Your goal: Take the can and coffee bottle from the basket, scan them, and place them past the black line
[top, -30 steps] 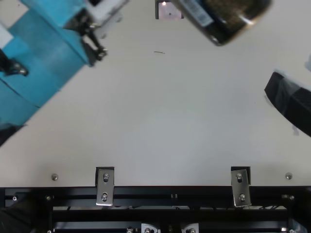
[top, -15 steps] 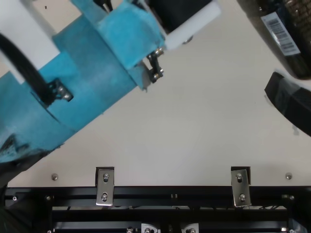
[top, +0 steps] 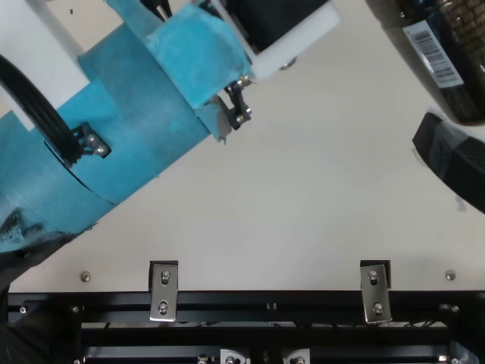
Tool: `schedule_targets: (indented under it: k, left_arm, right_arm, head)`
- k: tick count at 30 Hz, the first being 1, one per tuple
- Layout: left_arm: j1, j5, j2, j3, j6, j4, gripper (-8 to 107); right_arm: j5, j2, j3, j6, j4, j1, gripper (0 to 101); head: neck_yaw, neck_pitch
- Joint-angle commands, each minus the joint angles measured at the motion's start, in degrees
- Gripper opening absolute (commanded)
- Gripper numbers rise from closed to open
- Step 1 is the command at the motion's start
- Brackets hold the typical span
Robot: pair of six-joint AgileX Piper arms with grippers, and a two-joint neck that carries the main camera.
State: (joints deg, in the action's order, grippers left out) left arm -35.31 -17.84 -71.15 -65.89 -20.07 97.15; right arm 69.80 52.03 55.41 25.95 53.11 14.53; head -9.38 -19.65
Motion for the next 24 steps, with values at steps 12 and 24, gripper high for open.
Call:
schedule_targets:
  k: [12,24]
  left_arm:
    - [-1.97,-3.54,-0.01,-1.30,1.72,-1.18,10]
    - [-2.84,-5.53,0.00,-1.44,1.61,-1.06,10]
  right_arm:
    - [0.00,0.00,0.00,0.00,0.00,0.00,101]
    - [0.00,0.00,0.00,0.00,0.00,0.00,101]
  head:
    - [-0.36,-0.50]
    - [-0.36,-0.50]
